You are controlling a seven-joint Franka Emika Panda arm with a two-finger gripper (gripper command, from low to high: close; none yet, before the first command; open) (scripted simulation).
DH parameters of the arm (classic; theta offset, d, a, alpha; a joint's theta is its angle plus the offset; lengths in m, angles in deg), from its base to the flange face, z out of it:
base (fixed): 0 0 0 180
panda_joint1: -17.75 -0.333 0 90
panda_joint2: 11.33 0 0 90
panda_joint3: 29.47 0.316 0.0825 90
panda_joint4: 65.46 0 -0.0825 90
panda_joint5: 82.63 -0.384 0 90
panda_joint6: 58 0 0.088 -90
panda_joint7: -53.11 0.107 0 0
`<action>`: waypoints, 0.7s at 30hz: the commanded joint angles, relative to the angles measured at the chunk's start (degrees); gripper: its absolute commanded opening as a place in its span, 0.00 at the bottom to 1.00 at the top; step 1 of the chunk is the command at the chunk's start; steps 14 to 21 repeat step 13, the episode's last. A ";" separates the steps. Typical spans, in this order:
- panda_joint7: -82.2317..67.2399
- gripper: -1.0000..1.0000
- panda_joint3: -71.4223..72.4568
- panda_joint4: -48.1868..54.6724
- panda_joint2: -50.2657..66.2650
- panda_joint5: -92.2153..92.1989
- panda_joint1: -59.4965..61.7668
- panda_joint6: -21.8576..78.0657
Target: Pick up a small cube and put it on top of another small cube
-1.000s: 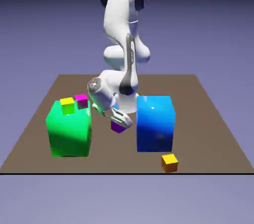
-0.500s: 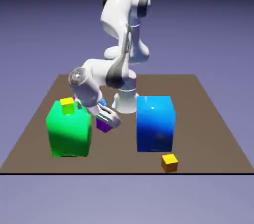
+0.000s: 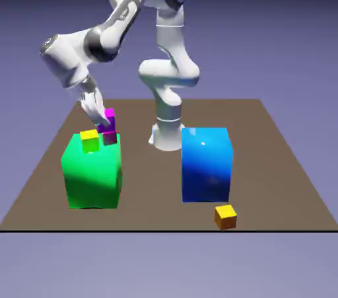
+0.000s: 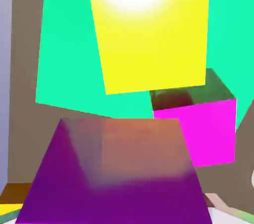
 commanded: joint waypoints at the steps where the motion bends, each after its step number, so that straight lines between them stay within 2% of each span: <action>1: 1.25 0.00 0.87 -0.22 -1.22 0.05 2.09 0.52; 5: 3.80 0.00 4.02 -2.76 -4.57 -0.36 7.76 -0.09; 10: 2.17 0.00 5.21 -11.37 -3.26 -2.32 6.72 -10.02; 11: 2.17 1.00 5.21 -11.37 -3.26 -2.32 6.72 -10.02; 21: 2.56 1.00 4.93 -9.29 -3.58 -1.85 6.97 -7.63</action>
